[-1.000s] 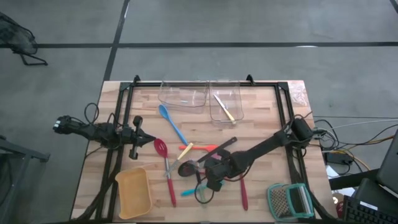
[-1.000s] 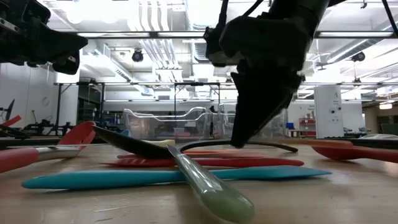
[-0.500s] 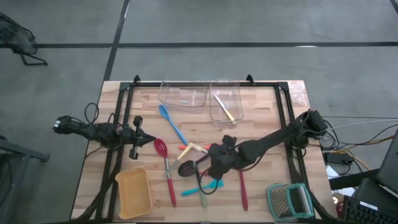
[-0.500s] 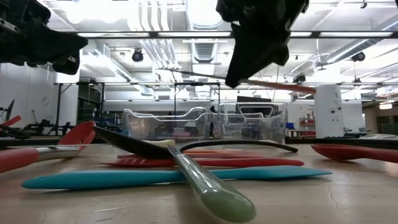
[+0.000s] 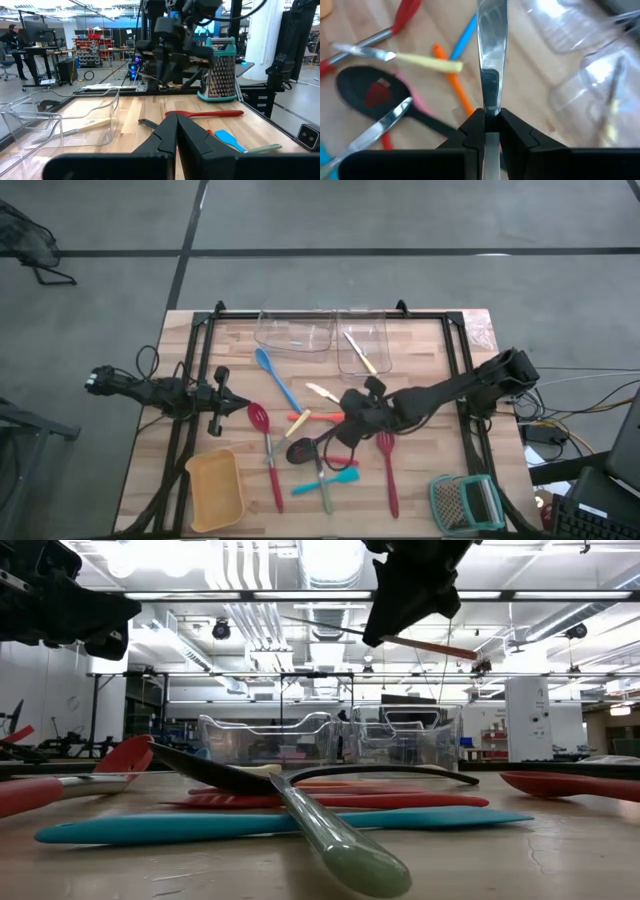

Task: Pick & Place Kitchen Items
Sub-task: Put the orange knife into the right transparent bin

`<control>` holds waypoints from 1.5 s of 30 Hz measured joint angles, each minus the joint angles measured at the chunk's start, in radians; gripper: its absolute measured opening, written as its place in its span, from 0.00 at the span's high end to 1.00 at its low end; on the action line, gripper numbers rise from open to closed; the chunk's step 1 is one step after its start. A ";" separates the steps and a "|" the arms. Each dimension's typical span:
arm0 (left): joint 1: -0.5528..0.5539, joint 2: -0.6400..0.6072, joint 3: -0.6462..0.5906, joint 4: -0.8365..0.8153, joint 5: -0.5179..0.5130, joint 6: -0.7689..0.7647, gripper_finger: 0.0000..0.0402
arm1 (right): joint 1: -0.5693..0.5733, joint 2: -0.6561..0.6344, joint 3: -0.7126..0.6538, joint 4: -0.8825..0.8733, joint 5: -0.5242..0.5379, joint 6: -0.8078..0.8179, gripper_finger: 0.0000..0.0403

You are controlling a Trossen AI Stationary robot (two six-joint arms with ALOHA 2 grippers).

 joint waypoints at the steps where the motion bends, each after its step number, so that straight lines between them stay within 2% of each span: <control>1: 0.000 0.000 0.000 0.000 0.000 0.000 0.97 | -0.004 -0.006 0.000 -0.002 0.010 0.000 0.91; 10: 0.000 0.000 0.000 0.000 0.000 0.000 0.97 | -0.059 -0.033 0.000 -0.053 0.032 -0.014 0.89; 19: 0.000 0.000 0.000 0.000 0.000 0.000 0.97 | -0.111 -0.074 0.000 -0.115 0.054 -0.015 0.91; 23: 0.000 0.001 0.000 0.000 0.000 0.000 0.97 | -0.133 -0.105 0.000 -0.131 0.099 -0.015 0.90; 30: 0.000 0.001 0.000 0.000 0.000 0.000 0.97 | -0.255 -0.125 0.000 -0.119 0.157 -0.067 0.91; 37: 0.000 0.001 0.000 0.000 0.000 0.000 0.97 | -0.428 -0.112 -0.006 -0.119 0.142 -0.115 0.89; 45: 0.000 0.002 0.000 0.000 0.000 0.000 0.97 | -0.596 -0.077 -0.021 -0.035 -0.029 -0.141 0.90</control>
